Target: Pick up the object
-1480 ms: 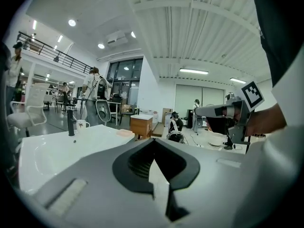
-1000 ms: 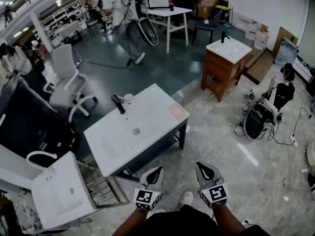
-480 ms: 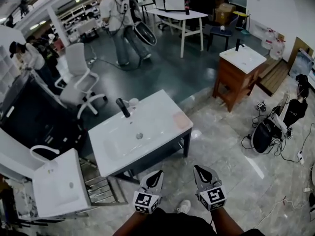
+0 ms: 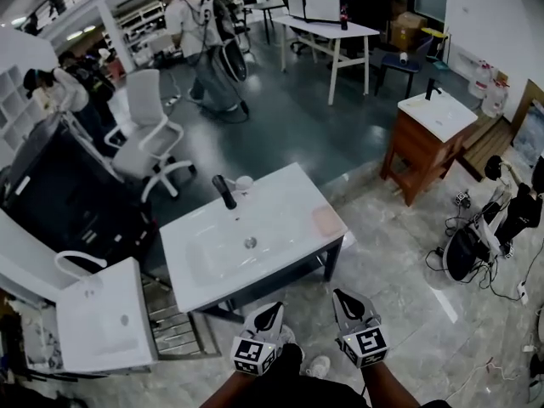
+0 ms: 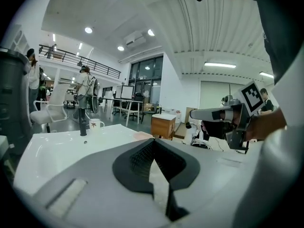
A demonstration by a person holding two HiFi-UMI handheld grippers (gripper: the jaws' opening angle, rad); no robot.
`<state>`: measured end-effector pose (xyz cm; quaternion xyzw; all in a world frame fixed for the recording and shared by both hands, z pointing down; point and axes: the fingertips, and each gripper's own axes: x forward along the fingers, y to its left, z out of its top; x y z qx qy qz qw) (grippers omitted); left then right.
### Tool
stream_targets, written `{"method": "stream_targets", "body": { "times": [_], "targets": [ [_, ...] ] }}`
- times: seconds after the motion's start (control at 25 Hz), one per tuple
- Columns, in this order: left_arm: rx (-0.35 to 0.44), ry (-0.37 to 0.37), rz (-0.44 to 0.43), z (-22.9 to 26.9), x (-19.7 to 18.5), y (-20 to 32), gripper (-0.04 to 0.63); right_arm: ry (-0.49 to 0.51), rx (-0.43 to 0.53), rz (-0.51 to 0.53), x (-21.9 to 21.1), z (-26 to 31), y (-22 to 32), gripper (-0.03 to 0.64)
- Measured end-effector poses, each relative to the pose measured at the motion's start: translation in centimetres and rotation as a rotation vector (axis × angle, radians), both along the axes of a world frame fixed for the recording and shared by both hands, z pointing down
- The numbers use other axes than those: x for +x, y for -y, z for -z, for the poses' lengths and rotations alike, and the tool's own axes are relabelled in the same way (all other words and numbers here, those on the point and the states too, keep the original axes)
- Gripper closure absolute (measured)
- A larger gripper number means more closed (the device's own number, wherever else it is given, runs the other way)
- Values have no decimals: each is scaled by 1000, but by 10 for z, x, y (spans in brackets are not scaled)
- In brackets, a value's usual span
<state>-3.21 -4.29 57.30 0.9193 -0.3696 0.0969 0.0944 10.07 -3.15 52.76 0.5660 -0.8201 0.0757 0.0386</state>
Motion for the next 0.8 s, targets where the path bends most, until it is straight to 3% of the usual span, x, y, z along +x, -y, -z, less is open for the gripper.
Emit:
{"method": "stream_targets", "body": {
  "times": [0.44,0.64,0.8],
  "targets": [
    [1,-64,-10,8,-9,99,577,-49,24,10,-30,18,93,614],
    [2,-83,-26,4,-15,130,577,-132,21,6,-39,19,126,614],
    [0,-104,-31,4,-20,152,577,-130,-1,-6,-42,11,146,614]
  ]
}}
